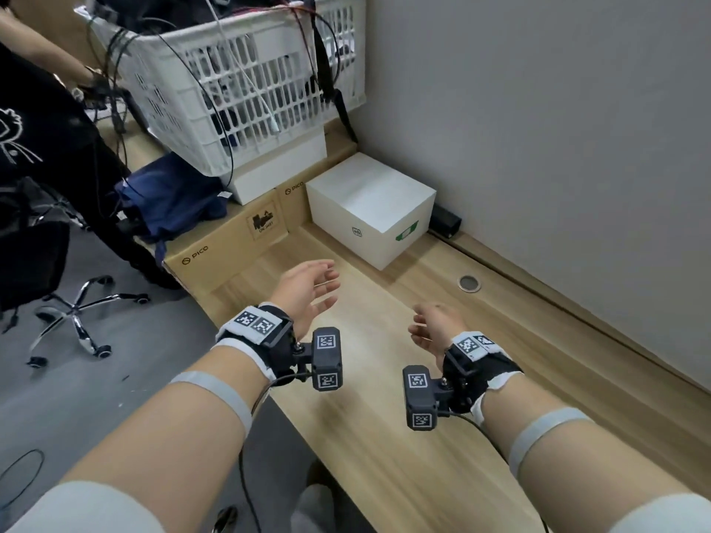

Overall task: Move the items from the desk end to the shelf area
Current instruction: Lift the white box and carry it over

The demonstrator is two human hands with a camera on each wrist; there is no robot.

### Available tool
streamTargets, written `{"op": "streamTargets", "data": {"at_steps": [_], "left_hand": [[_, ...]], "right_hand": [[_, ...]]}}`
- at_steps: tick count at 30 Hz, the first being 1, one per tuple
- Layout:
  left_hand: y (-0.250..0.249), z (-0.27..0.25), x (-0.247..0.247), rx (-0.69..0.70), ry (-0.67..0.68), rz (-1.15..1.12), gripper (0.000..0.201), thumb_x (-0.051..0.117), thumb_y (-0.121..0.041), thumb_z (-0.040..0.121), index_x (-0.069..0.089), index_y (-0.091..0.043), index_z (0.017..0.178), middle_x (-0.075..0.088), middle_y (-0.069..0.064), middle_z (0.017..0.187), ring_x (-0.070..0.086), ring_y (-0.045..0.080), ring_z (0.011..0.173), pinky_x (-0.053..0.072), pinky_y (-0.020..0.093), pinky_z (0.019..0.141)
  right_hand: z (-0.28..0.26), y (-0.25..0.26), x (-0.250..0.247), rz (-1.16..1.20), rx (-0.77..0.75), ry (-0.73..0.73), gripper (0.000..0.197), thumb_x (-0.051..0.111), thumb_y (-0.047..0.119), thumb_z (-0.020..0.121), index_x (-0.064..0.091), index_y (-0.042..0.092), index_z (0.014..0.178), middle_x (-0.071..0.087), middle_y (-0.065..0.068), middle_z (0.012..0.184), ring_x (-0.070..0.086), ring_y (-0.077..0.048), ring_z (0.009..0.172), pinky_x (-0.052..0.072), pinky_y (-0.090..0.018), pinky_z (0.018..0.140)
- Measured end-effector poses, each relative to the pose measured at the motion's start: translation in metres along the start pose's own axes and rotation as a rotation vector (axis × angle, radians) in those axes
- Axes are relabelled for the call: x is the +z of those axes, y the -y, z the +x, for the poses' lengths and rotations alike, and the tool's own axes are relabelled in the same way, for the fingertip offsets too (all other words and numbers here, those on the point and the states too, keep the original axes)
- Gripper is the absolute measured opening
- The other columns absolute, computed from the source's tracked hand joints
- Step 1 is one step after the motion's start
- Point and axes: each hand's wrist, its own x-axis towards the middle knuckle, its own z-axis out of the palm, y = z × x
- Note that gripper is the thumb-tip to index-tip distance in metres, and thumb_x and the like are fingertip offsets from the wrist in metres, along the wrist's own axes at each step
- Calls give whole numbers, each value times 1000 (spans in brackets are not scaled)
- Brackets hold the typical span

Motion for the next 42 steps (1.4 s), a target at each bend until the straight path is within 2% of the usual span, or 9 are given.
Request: {"op": "streamTargets", "data": {"at_steps": [5, 8, 11, 20, 23, 30, 34, 37, 42], "left_hand": [[-13, 86, -28, -56, 26, -29, 19, 51, -15, 100, 66, -10, 112, 65, 7, 98, 62, 22, 91, 51, 36, 80], [-19, 130, -44, -87, 35, -27, 18, 51, -14, 100, 67, -12, 107, 66, 6, 97, 63, 20, 86, 51, 35, 77], [-26, 170, -57, -94, 23, -13, 17, 51, -11, 100, 67, -11, 103, 67, 5, 90, 63, 15, 75, 51, 31, 69], [-41, 270, -65, -76, 11, 111, 17, 60, -12, 95, 67, -22, 106, 63, 6, 112, 64, 19, 98, 54, 32, 72], [-50, 297, -58, -33, 27, 253, 28, 61, -18, 94, 62, -25, 121, 64, 2, 112, 63, 20, 97, 56, 36, 82], [-64, 355, -50, 92, 16, 552, 21, 56, -48, 74, 64, -44, 94, 69, -10, 102, 66, 22, 100, 54, 48, 95], [-63, 371, -41, 66, -37, 482, 84, 63, -71, 63, 45, -43, 140, 49, -10, 145, 49, 19, 131, 43, 47, 108], [-65, 387, -35, 40, -65, 492, 101, 63, -77, 59, 36, -38, 148, 48, -6, 143, 50, 21, 128, 43, 45, 108], [-63, 371, -21, 122, -184, 540, 52, 64, -43, 86, 49, -16, 128, 52, -2, 112, 53, 17, 98, 42, 28, 87]], "right_hand": [[51, 25, 60, -82, -8, -138, 32, 64, 21, 88, 51, 10, 116, 56, -7, 94, 59, -18, 71, 55, -32, 63], [79, 43, 92, -331, -98, -253, 46, 73, 38, 72, 50, 23, 110, 53, -7, 119, 59, -23, 92, 53, -38, 88], [99, 64, 117, -614, -228, -300, 53, 71, 35, 82, 47, 20, 127, 38, -7, 128, 51, -24, 101, 40, -28, 93], [169, 103, 168, -1052, -417, -411, 66, 57, 43, 88, 36, 25, 147, 17, -9, 161, 12, -28, 149, 21, -45, 117], [193, 113, 171, -1136, -396, -404, 67, 47, 50, 91, 29, 26, 151, 9, -10, 164, -1, -29, 152, 12, -52, 118], [212, 98, 153, -1232, -356, -396, 73, 20, 74, 90, 5, 43, 154, -8, 6, 166, -9, -30, 152, 14, -58, 118], [208, 91, 141, -1182, -367, -372, 69, 20, 75, 88, 6, 50, 151, -8, 18, 163, 2, -30, 152, 20, -62, 114], [207, 87, 136, -1162, -397, -367, 68, 22, 74, 89, 9, 49, 151, -7, 18, 163, 8, -26, 151, 22, -63, 112], [207, 75, 131, -983, -498, -357, 64, 35, 63, 92, 22, 43, 151, -2, 15, 164, 15, -19, 150, 30, -50, 115]]}}
